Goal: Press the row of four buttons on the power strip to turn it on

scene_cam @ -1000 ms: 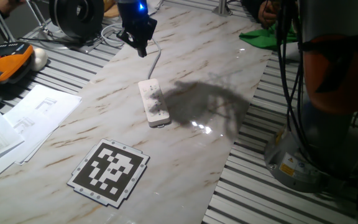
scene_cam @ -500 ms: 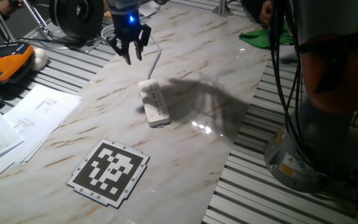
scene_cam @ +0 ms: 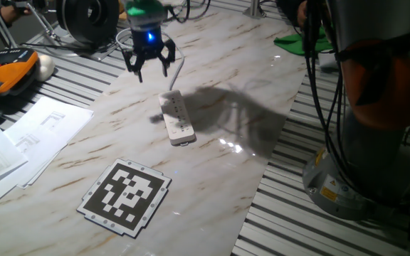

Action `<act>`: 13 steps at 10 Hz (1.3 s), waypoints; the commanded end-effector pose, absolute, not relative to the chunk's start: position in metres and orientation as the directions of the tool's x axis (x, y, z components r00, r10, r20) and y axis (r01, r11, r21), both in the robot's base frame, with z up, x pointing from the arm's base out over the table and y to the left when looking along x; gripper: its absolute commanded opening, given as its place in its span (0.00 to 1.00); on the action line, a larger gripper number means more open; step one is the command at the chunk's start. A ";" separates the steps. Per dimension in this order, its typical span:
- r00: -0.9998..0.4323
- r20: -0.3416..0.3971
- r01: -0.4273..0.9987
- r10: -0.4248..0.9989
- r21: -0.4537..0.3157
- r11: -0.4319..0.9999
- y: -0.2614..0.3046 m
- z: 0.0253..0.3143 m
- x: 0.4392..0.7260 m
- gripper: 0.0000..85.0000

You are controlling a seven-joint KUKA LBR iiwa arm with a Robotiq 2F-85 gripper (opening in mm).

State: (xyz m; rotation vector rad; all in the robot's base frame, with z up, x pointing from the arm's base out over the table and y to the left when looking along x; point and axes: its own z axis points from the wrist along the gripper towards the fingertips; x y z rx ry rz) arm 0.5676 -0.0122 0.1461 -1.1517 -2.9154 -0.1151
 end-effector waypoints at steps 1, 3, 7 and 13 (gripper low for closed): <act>-0.684 0.024 0.728 0.729 0.075 0.681 -0.011 0.137 0.566 0.80; -0.685 0.056 0.728 0.726 0.095 0.679 -0.009 0.134 0.564 0.80; -0.700 0.141 0.712 0.700 0.055 0.700 -0.009 0.134 0.564 0.80; -0.724 0.123 0.690 0.679 0.100 0.717 -0.007 0.120 0.572 0.80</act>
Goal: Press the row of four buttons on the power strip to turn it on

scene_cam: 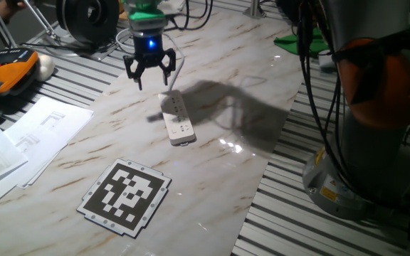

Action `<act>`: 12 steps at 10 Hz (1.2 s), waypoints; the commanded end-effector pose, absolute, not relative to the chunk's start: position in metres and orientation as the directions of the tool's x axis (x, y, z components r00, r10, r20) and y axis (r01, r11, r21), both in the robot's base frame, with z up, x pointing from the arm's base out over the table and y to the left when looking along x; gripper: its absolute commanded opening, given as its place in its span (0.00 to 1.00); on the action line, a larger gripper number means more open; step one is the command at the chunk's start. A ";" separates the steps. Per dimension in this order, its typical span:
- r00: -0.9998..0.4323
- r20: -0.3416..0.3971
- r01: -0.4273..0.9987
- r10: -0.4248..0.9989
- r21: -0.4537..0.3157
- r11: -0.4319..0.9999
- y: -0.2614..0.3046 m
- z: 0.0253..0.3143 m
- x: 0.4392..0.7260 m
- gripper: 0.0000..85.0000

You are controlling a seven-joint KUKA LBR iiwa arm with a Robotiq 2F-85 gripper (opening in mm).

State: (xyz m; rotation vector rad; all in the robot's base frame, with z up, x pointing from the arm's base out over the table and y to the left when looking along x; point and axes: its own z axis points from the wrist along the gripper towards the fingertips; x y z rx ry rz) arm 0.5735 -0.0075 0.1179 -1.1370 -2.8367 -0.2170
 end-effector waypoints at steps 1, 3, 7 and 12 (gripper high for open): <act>-0.718 0.132 0.695 0.683 0.110 0.710 -0.009 0.108 0.577 0.80; -0.711 0.135 0.703 0.690 0.119 0.701 -0.006 0.094 0.581 0.80; -0.717 0.107 0.697 0.688 0.126 0.706 -0.004 0.068 0.586 0.80; -0.718 0.103 0.696 0.688 0.119 0.708 -0.006 0.055 0.583 0.80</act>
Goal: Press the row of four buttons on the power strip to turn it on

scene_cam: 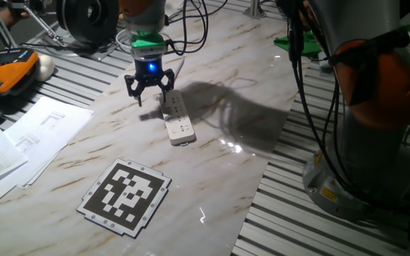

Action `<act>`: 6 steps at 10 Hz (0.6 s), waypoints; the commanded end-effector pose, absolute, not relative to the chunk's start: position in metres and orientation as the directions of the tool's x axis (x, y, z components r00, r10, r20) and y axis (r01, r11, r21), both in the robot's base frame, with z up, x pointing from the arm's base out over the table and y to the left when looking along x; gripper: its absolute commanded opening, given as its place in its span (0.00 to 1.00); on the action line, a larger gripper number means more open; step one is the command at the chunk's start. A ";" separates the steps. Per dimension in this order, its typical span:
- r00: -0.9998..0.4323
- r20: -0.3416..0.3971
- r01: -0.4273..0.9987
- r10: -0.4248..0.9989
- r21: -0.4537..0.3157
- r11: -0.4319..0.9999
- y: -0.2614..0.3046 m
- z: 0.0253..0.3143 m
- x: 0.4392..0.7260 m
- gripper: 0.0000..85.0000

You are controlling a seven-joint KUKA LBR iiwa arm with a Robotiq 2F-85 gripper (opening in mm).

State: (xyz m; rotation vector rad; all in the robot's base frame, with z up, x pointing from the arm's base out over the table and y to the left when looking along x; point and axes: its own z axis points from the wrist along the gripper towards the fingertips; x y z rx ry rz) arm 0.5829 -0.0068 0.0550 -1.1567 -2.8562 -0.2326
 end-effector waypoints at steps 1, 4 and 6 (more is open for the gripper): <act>-0.722 0.100 0.692 0.685 0.124 0.711 -0.009 0.054 0.583 0.80; -0.717 0.090 0.697 0.691 0.121 0.707 -0.013 0.053 0.584 0.80; -0.716 0.096 0.698 0.691 0.131 0.704 -0.013 0.052 0.583 0.80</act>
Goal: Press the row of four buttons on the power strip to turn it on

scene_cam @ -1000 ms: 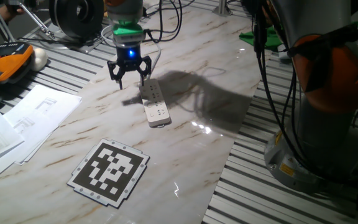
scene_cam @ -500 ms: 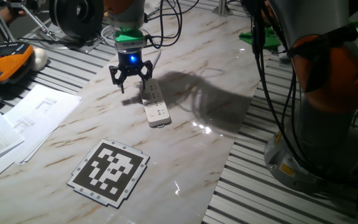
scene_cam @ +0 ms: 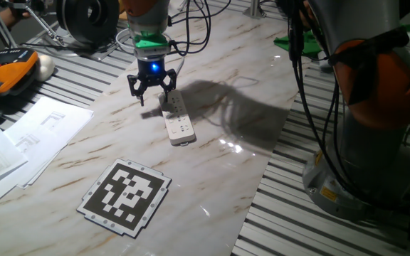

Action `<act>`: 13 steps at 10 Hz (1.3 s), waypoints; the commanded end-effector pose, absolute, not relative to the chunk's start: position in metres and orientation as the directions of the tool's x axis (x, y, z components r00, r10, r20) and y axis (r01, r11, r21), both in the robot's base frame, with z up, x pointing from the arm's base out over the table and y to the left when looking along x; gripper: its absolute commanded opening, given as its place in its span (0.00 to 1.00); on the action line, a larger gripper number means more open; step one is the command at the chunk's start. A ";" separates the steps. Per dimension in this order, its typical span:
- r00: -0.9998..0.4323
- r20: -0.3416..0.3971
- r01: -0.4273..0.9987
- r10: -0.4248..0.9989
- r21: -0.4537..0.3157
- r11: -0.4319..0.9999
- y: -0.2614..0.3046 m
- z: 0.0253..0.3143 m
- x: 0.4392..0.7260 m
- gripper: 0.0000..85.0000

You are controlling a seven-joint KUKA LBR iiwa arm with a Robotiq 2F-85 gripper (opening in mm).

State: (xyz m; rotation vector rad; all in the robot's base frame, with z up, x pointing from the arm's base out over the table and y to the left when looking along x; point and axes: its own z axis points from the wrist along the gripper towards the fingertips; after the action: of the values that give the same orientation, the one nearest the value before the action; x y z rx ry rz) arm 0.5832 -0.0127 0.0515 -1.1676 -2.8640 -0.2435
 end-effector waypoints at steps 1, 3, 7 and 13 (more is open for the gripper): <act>-0.715 0.091 0.699 0.693 0.129 0.704 -0.012 0.052 0.583 0.80; -0.712 0.093 0.702 0.696 0.127 0.701 -0.011 0.053 0.583 0.80; -0.712 0.098 0.702 0.696 0.136 0.699 -0.010 0.049 0.581 0.80; -0.714 0.101 0.700 0.693 0.149 0.699 -0.008 0.039 0.582 0.80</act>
State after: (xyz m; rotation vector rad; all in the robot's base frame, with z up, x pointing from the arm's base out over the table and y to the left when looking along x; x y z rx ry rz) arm 0.5841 -0.0089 0.0413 -1.1770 -2.8636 -0.2753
